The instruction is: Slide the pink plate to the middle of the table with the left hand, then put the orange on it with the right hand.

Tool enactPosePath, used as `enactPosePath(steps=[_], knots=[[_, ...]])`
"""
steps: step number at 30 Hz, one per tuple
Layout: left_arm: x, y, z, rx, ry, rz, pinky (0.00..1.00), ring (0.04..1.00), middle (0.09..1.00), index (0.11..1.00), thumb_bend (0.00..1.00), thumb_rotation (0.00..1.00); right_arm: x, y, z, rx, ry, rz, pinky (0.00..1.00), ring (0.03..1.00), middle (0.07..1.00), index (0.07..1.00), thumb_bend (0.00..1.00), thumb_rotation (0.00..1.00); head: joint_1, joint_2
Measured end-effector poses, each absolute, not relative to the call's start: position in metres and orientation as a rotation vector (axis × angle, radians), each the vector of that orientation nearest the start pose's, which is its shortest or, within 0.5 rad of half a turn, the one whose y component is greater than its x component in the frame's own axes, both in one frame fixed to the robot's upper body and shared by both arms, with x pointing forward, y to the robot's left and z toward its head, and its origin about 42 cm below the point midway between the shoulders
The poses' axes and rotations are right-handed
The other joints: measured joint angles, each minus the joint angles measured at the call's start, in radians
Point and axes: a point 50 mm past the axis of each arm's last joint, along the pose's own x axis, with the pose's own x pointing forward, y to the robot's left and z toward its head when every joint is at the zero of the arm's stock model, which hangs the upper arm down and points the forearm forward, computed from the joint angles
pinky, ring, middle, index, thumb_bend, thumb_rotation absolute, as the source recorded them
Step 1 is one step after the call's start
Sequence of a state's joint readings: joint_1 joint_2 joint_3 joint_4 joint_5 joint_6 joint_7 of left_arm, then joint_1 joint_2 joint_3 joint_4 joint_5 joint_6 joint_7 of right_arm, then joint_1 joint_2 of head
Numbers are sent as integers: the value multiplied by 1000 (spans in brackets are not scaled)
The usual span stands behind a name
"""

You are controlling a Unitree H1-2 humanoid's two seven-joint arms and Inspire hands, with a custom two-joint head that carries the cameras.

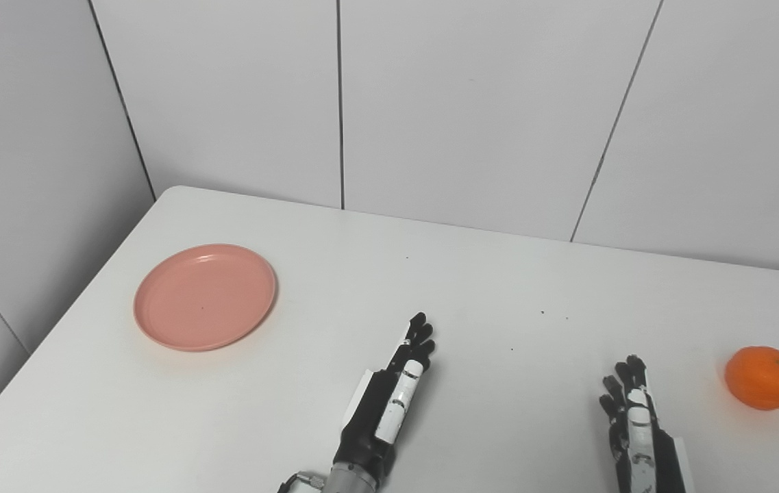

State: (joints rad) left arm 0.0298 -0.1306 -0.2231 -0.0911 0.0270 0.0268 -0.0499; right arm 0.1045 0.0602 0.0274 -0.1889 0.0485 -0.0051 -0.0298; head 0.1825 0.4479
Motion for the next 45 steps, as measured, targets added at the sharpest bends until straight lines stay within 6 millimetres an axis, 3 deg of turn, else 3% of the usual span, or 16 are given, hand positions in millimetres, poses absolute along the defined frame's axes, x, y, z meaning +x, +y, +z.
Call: enactPosePath(steps=[18, 33, 45], knots=[[277, 116, 128, -112, -55, -249, 981, 975, 991, 996, 405, 1000, 251, -193, 122, 111, -94, -21, 999, 969, 982, 992, 199, 1000, 20, -8], [295, 139, 173, -122, -127, -271, 946, 941, 955, 955, 444, 1000, 251, -193, 121, 121, -95, -25, 998, 974, 986, 995, 182, 1000, 28, -21], [316, 176, 211, -124, -228, -184, 950, 923, 937, 932, 435, 1000, 251, -194, 121, 125, -95, -22, 1000, 979, 991, 999, 185, 1000, 49, -25]])
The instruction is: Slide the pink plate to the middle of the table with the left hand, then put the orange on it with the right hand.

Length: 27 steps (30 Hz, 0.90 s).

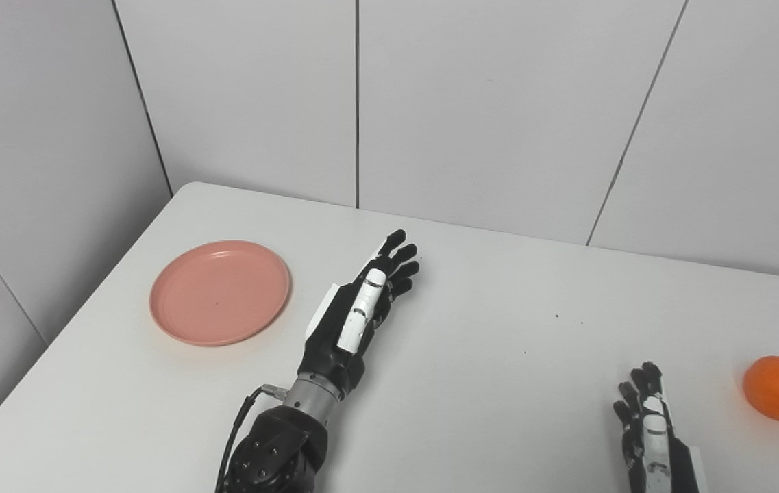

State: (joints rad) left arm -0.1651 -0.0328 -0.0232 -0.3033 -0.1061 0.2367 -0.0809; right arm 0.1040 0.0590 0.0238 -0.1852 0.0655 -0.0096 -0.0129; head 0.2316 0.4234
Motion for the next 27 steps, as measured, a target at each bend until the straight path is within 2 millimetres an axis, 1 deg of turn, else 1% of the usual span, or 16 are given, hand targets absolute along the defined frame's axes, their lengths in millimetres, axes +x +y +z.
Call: enactPosePath(steps=[7, 10, 13, 18, 21, 24, 27], knots=[[323, 205, 228, -89, -269, -134, 919, 916, 929, 918, 410, 1000, 251, -194, 121, 125, -96, -22, 1000, 982, 993, 1000, 174, 1000, 8, 0], [328, 217, 236, -79, -290, -111, 897, 900, 911, 901, 405, 1000, 251, -195, 121, 123, -95, -21, 1000, 983, 995, 1000, 173, 1000, 11, 2], [331, 229, 242, -84, -303, -74, 886, 882, 890, 878, 419, 1000, 251, -195, 121, 127, -96, -21, 1000, 982, 993, 1000, 170, 1000, 14, 0], [334, 246, 248, -97, -318, -42, 883, 884, 892, 883, 432, 1000, 251, -195, 121, 133, -96, -22, 1000, 980, 994, 999, 177, 1000, 20, 0], [338, 262, 253, -92, -332, -13, 884, 886, 892, 883, 435, 1000, 251, -196, 120, 132, -97, -22, 1000, 982, 996, 1000, 172, 1000, 20, 0], [340, 276, 261, -72, -353, 18, 876, 881, 889, 879, 408, 1000, 251, -196, 120, 130, -97, -22, 1000, 982, 997, 1000, 174, 1000, 26, 0], [342, 284, 269, -67, -374, 35, 868, 874, 887, 879, 387, 1000, 251, -196, 120, 129, -97, -21, 1000, 982, 997, 1000, 175, 1000, 29, 0]])
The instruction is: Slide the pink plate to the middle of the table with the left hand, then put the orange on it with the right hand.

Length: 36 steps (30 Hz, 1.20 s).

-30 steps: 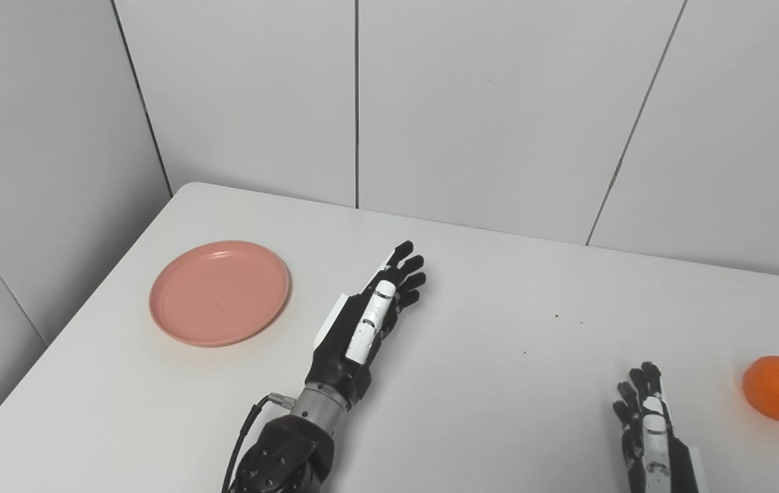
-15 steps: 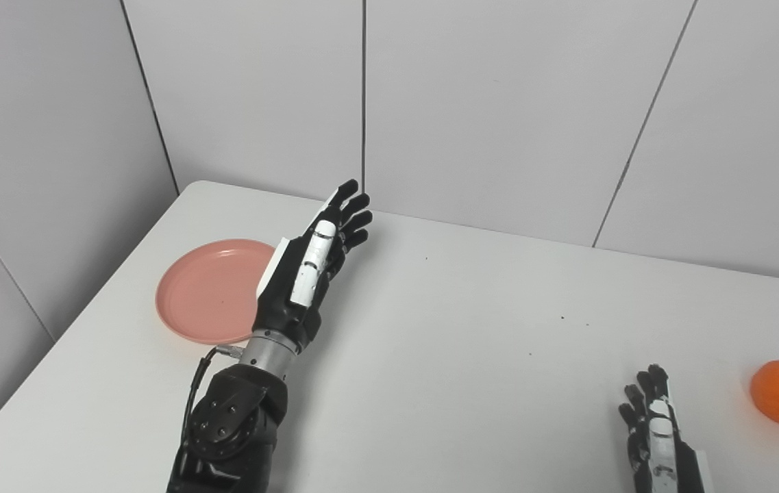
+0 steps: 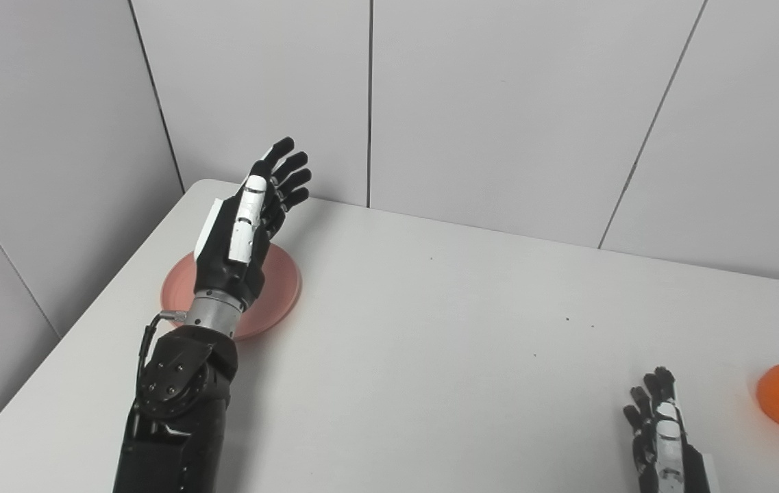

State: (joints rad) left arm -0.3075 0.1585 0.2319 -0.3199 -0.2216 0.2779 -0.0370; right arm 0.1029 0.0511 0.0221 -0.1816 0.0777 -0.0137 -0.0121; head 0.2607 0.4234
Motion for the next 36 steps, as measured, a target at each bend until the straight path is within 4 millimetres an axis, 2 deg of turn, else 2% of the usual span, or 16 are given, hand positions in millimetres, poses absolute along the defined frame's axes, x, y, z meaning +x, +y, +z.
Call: enactPosePath(steps=[5, 10, 19, 27, 36], knots=[[347, 294, 275, -78, -388, 54, 862, 873, 880, 873, 379, 1000, 251, -197, 120, 129, -97, -21, 1000, 982, 997, 1000, 167, 1000, 3, 2], [354, 317, 274, -65, -362, 99, 833, 861, 870, 863, 380, 1000, 251, -197, 121, 128, -98, -21, 1000, 978, 996, 1000, 165, 1000, 8, 0], [356, 347, 278, -72, -357, 176, 867, 872, 872, 860, 386, 1000, 251, -198, 120, 145, -98, -22, 1000, 986, 1000, 1000, 166, 1000, 17, -2], [361, 384, 281, -118, -339, 223, 883, 886, 885, 876, 377, 1000, 251, -199, 120, 157, -98, -21, 1000, 988, 1000, 1000, 152, 1000, 25, 0], [362, 412, 271, -142, -285, 284, 878, 877, 876, 865, 379, 1000, 252, -201, 120, 146, -97, -19, 1000, 983, 995, 1000, 166, 1000, 32, -3]])
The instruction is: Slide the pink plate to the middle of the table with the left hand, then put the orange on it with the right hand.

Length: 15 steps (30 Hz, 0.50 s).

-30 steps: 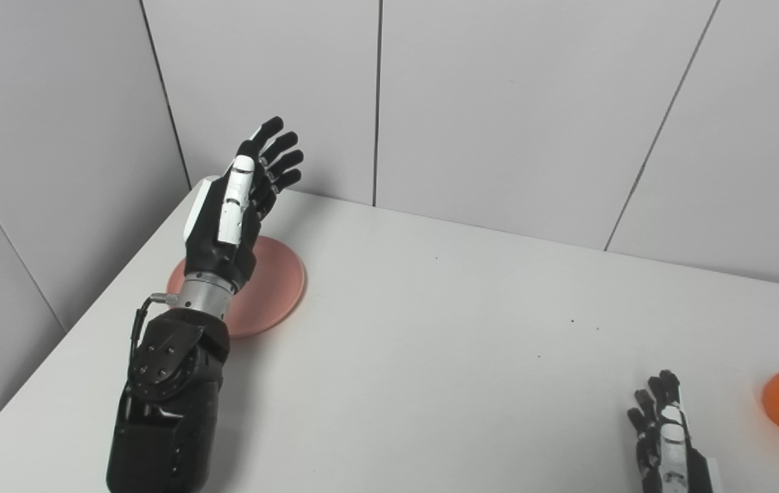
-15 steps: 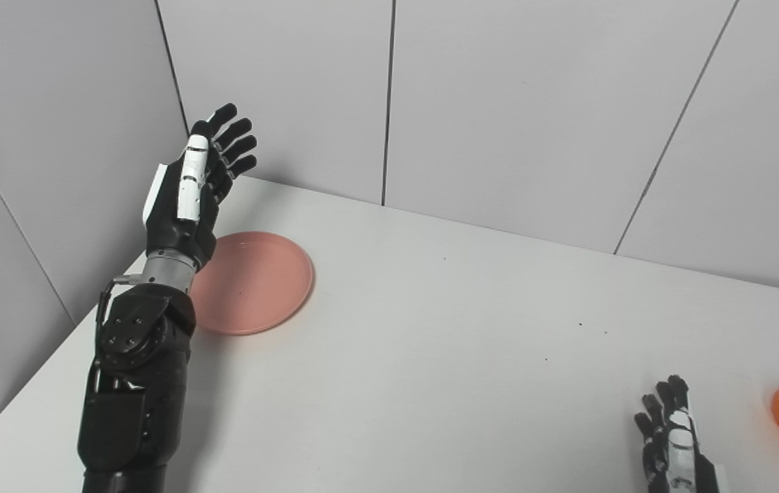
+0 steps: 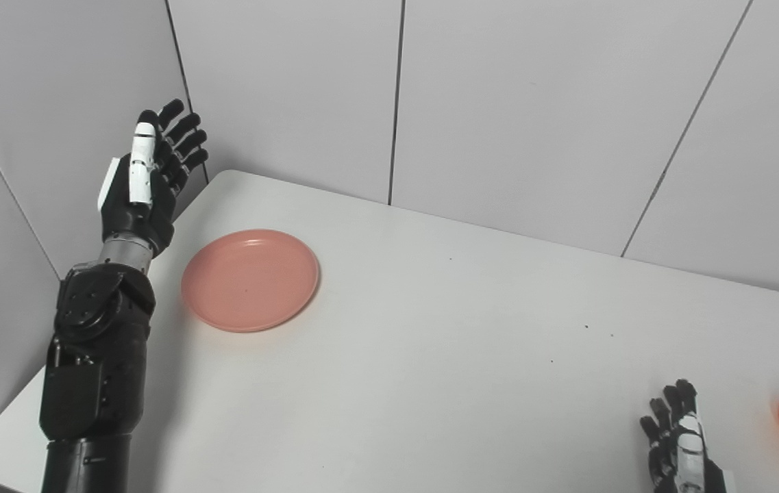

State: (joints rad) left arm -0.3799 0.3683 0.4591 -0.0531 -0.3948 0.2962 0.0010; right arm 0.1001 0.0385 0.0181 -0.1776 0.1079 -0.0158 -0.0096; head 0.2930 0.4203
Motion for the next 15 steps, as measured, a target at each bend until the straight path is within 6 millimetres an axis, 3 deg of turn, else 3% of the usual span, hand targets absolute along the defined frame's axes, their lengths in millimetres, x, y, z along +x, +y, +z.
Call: enactPosePath(steps=[15], knots=[[351, 432, 251, -193, -226, 317, 881, 875, 876, 866, 317, 1000, 253, -202, 119, 149, -99, -18, 1000, 984, 999, 1000, 169, 1000, 9, -2]])
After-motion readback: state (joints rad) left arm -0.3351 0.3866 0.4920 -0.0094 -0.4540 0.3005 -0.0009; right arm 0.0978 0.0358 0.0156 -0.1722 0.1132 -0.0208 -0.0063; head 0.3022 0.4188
